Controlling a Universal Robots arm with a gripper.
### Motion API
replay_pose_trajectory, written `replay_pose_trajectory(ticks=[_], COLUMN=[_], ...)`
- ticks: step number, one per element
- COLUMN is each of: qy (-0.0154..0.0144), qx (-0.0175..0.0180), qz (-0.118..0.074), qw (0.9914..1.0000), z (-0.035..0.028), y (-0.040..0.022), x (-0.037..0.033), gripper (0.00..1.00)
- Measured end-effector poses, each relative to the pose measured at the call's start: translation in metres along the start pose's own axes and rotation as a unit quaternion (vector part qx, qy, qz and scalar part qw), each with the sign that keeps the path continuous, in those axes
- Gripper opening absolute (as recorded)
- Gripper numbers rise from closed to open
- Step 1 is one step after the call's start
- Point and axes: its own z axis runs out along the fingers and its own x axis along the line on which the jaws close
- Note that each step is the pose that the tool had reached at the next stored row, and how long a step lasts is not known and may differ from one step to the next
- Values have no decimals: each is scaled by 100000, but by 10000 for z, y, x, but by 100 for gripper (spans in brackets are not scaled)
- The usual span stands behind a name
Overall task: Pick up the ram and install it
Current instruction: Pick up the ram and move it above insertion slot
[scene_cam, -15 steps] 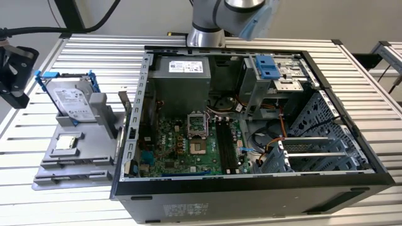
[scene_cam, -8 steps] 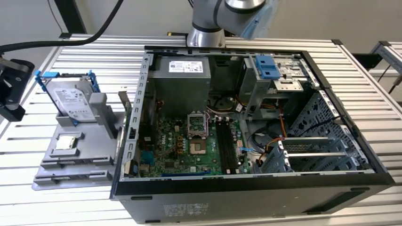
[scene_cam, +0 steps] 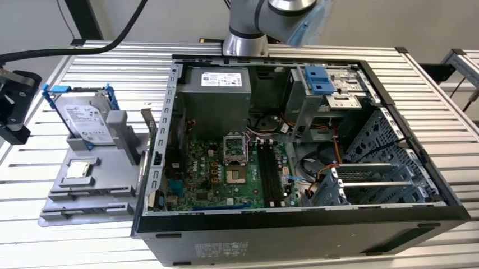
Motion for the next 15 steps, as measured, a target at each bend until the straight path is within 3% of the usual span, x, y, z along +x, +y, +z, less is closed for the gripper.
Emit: replay_pose_trajectory(ticks=[8, 12, 15], qy=[19, 200, 342], qx=[-4, -37, -62], qz=[-379, -3810, -6524], qw=[99999, 99927, 99786], z=[0, 0, 0], y=[0, 0, 0], x=[0, 0, 0], gripper=[0, 0, 0])
